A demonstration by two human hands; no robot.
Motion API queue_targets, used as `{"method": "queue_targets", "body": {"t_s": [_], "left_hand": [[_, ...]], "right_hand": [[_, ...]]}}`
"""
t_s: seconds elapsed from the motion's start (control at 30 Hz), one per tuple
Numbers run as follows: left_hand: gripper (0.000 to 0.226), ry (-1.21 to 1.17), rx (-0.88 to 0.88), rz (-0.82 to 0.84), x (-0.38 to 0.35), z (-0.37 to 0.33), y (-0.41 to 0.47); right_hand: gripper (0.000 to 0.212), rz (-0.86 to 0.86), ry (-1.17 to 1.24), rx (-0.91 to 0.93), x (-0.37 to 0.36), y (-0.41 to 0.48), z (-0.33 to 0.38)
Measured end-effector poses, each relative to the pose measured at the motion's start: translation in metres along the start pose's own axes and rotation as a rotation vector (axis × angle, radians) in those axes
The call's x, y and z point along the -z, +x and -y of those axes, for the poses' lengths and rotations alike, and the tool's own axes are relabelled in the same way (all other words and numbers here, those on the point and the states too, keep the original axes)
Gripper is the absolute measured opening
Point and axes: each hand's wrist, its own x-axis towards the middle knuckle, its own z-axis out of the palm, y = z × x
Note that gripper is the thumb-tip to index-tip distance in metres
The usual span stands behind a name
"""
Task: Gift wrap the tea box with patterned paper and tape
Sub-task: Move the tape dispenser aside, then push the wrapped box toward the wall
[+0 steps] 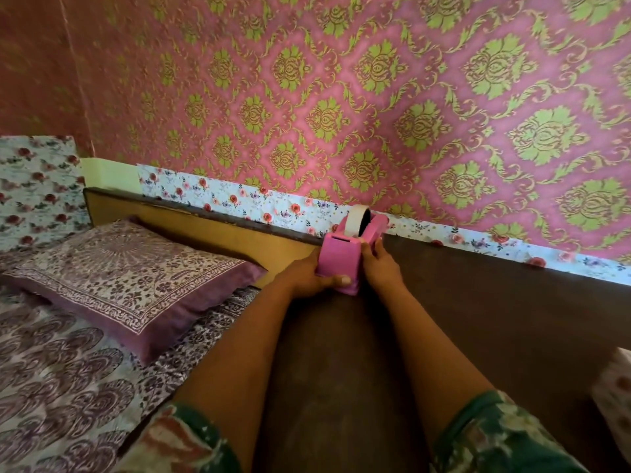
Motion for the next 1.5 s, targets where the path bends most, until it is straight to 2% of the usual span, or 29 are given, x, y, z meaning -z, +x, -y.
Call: {"method": "queue_targets", "body": {"t_s": [0.37,0.53,0.73,0.83,0.93,1.1,1.2,1.33,1.5], "left_hand": [[0.078,0.031,-0.029,-0.049,-0.002,0.008,0.016],[0.073,0.036,-0.035,-0.043,-0.002,0.002,0.008],[0.072,0.12,-0.017,-0.121,0.002,-0.015,-0.03],[0.061,0.126,-0.057,-0.208,0.001,-0.023,-0.063],[0.055,0.181,-0.091,-0.275,0.001,-0.038,-0.1],[0.062,0.227,-0.228,-0.28,0.001,-0.089,-0.165],[0.059,0.258,-0.296,-0.291,-0.013,-0.125,-0.206],[0.055,0.234,-0.394,-0.27,-0.052,-0.17,-0.249],[0.059,0.115,-0.454,-0.163,-0.109,-0.214,-0.276]], "right_hand": [[0.061,-0.008,0.019,0.032,-0.006,0.016,-0.002],[0.058,-0.02,0.195,0.029,0.007,-0.013,-0.002],[0.052,0.023,0.155,0.074,0.031,-0.068,-0.008],[0.053,0.048,0.147,0.068,0.042,-0.092,-0.008],[0.051,0.055,0.136,0.111,0.064,-0.125,0.004],[0.051,0.014,0.094,0.21,0.118,-0.191,0.019],[0.051,-0.024,0.056,0.245,0.155,-0.233,0.014],[0.05,-0.081,-0.026,0.265,0.207,-0.295,-0.005],[0.047,-0.156,-0.099,0.28,0.266,-0.359,-0.043]]}}
